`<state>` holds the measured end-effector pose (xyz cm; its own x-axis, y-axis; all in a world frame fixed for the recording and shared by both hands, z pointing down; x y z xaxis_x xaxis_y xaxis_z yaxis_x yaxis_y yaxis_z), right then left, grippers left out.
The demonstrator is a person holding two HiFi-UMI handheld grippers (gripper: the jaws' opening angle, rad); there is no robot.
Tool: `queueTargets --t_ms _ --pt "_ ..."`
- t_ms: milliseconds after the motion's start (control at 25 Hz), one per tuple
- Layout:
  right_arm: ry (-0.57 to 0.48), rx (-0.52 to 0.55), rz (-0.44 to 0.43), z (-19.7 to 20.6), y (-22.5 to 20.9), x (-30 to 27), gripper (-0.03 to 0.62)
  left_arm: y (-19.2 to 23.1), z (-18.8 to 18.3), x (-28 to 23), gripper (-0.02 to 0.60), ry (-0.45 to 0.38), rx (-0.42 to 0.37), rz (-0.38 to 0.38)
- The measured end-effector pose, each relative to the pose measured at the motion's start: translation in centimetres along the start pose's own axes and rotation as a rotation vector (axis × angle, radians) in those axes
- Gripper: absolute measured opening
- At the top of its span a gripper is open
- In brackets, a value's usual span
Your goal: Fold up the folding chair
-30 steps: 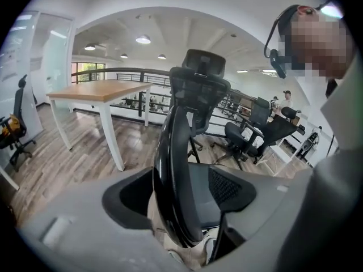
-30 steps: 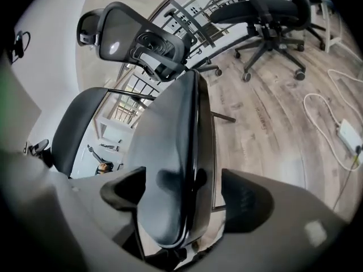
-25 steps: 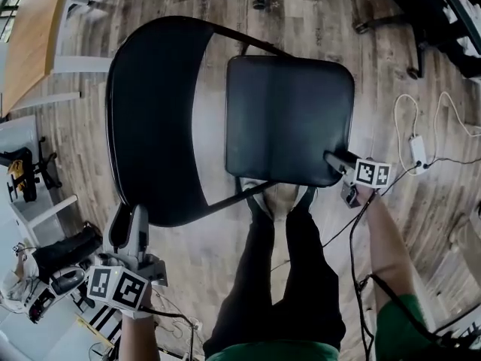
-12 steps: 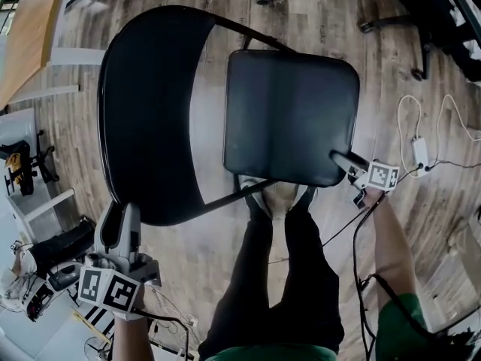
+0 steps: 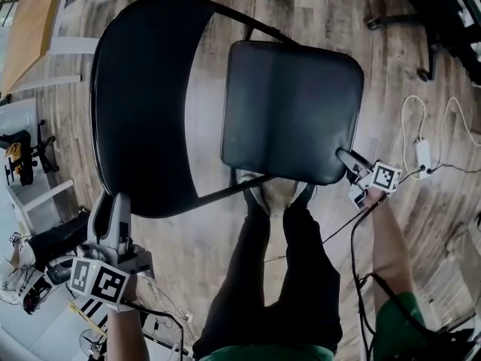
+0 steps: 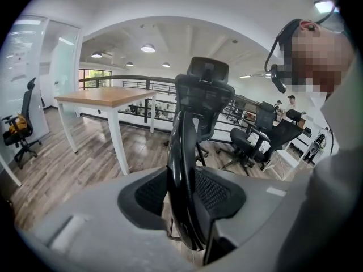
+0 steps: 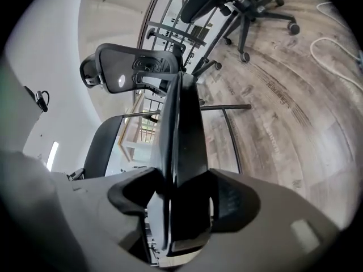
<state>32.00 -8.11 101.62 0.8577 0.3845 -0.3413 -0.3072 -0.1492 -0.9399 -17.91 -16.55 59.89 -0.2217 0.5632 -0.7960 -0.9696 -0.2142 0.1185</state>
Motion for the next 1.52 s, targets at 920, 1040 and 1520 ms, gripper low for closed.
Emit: queueTargets --t_ms 920,1040,1520 --pt "-0.007 0.012 0.104 2.4 21.4 -4.8 0.221 3.5 -5.2 8.7 0.15 -0.226 0.054 -0.054" --pt "-0.005 0.045 0.17 2.6 24.8 -6.2 0.213 4.5 -5.6 9.8 0.152 -0.267 0.069 -0.035" --pt "-0.053 0.066 0.22 3.9 36.0 -12.8 0.189 7.3 -7.8 13.1 0.144 -0.273 0.023 0.045"
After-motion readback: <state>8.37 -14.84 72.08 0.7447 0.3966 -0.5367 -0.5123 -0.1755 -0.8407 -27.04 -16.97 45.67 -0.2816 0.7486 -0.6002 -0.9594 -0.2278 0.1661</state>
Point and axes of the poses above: the fingertips, and each gripper's own axes: x backward along the fingers, y to its left, z out of its underside, the point moved 7 cm from there along x, backward along the fingers, and after that the axes turned 14 degrees about y, right-handed, at the moved point
